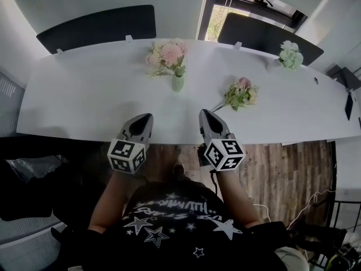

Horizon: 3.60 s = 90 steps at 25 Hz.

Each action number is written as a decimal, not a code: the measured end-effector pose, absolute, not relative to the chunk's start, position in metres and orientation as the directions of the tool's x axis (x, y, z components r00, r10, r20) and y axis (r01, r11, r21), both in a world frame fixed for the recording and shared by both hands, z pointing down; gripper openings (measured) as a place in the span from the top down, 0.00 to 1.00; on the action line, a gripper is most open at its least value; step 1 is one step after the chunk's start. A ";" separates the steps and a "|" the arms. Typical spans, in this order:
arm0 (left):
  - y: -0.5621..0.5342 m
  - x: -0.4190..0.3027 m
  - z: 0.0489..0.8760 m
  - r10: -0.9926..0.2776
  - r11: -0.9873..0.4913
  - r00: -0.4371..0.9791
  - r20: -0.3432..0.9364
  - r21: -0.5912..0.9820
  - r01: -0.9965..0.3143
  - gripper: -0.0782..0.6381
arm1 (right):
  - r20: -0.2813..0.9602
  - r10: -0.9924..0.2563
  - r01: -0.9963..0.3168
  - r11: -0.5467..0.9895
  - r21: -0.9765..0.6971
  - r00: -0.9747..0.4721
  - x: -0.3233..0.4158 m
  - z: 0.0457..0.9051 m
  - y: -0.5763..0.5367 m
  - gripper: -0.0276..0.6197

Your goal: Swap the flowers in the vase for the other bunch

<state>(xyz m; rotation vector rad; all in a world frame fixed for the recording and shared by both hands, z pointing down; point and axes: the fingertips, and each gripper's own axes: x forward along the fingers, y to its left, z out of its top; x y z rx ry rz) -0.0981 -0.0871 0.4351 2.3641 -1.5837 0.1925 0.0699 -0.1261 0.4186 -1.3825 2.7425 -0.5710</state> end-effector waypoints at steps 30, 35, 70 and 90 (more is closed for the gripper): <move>-0.191 -0.082 0.470 -0.859 -0.414 0.440 0.262 0.149 -0.898 0.88 | 0.205 -0.816 -0.820 0.456 -0.345 -0.540 0.097 0.438 -0.205 0.95; -0.214 -0.079 0.478 -0.810 -0.497 0.520 0.270 0.155 -0.854 0.88 | 0.213 -0.833 -0.834 0.420 -0.359 -0.511 0.084 0.439 -0.220 0.95; -0.289 -0.033 0.544 -0.706 -0.646 0.637 0.310 0.088 -0.758 0.43 | 0.335 -0.802 -0.860 0.396 -0.321 -0.494 0.035 0.471 -0.256 0.95; -0.288 -0.033 0.549 -0.697 -0.653 0.641 0.320 0.086 -0.753 0.53 | 0.364 -0.558 -0.643 0.746 -0.173 -0.746 -0.046 0.464 -0.279 0.70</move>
